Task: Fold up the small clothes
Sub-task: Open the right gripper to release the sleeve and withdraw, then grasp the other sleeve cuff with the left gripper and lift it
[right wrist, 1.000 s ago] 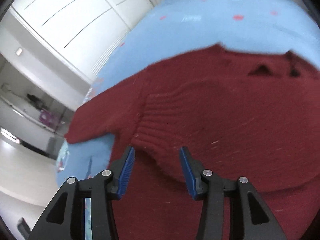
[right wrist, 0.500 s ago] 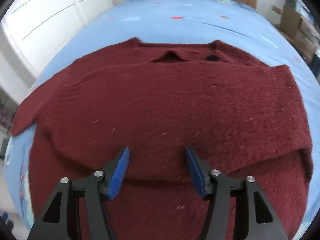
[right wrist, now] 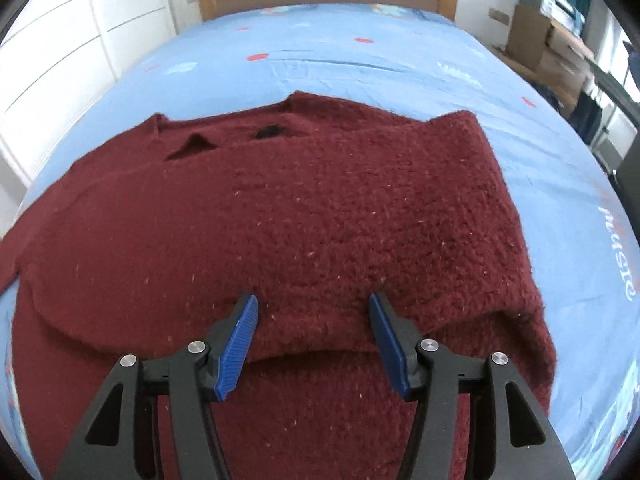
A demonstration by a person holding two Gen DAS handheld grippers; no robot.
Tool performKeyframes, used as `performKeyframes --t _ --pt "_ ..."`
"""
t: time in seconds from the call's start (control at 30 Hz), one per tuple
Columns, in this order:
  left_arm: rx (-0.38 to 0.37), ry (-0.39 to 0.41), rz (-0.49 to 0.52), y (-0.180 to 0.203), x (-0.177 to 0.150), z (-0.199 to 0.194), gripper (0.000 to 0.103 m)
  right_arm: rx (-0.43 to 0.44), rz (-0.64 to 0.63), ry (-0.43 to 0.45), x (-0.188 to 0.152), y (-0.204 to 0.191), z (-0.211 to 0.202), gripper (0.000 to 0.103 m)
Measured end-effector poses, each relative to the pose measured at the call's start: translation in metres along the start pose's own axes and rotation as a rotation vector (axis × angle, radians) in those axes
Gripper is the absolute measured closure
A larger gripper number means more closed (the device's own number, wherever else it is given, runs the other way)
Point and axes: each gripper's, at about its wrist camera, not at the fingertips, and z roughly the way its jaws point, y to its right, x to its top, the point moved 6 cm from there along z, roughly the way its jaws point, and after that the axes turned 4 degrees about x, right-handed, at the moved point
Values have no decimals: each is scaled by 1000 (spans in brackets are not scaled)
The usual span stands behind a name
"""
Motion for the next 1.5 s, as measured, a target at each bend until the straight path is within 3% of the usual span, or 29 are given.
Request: performKeyframes --t 0.23,0.47,0.63,0.73,0.87,1.0,1.07,1.27,1.5 --pt "-2 29 -56 -13 37 18 2 37 27 32 -23 4 -25 42" --pt "-54 4 -116 -27 66 50 3 50 34 23 -63 8 -45 42" --pt "-128 4 -222 -50 103 74 6 48 54 19 -85 12 -63 42" --pt "-165 10 -304 -69 128 90 12 47 56 20 -91 14 -72 42" --pt "-238 -5 -430 -96 154 113 33 42 75 22 -96 18 -82 42" --pt "-295 2 -538 -121 168 124 41 34 94 22 -101 24 -90 42" --pt "-354 20 -616 -134 175 127 43 29 107 25 -103 27 -94 42" --pt "-600 64 -895 -171 186 144 63 16 137 29 -104 36 -103 42" --pt "-686 69 -1037 -189 201 150 82 2 143 43 -103 40 -112 42"
